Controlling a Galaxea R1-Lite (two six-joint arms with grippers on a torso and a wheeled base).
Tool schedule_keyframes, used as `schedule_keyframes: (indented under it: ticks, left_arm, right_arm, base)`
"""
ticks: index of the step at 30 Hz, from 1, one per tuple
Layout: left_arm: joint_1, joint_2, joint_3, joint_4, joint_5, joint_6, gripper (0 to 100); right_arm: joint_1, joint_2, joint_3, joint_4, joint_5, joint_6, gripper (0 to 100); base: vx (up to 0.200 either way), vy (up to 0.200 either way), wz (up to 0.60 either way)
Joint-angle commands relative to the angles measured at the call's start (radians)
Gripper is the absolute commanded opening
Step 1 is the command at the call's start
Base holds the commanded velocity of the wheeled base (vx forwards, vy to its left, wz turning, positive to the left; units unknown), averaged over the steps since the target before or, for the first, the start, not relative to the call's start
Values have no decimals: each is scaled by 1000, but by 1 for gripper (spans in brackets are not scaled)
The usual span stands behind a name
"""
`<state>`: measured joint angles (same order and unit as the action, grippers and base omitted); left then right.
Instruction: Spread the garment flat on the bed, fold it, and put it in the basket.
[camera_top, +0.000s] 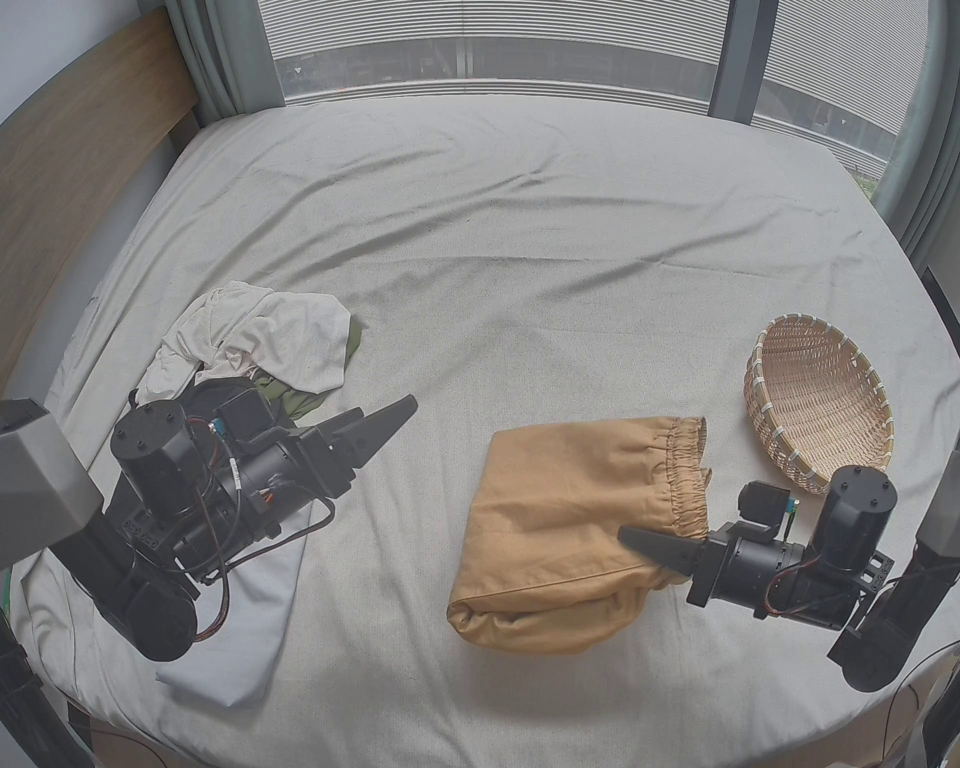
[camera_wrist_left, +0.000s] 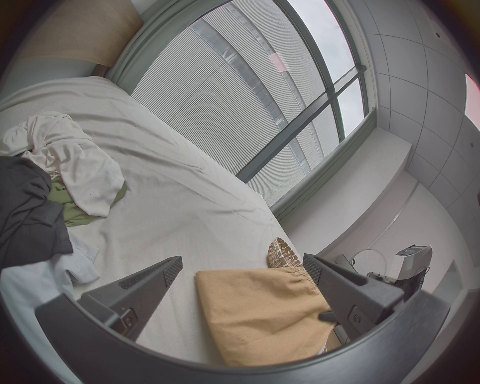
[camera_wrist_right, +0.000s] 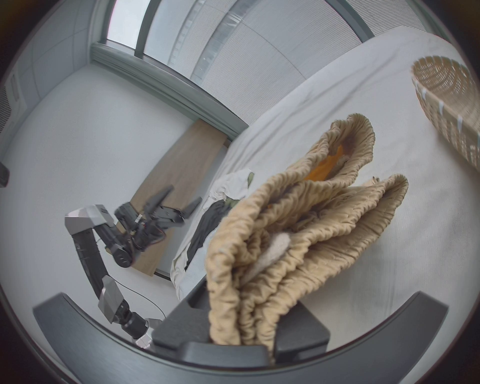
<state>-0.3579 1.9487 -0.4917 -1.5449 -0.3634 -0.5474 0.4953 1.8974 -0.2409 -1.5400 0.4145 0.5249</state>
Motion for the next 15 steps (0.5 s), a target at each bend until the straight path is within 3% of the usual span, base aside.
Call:
schedule_keyframes:
  ticks: [1, 9, 15]
  left_arm:
    - [31, 6, 1, 0, -25, 0, 100]
    - [10, 3, 5, 0, -22, 11, 100]
    - [20, 6, 16, 0, -22, 86, 100]
  right_arm:
    - [2, -60, -17, -2, 3, -5, 0]
    - [31, -107, 20, 0, 1, -43, 0]
    - [72, -120, 12, 0, -5, -63, 0]
  base:
    - [0, 0, 0]
    - [0, 0, 0]
    - [0, 0, 0]
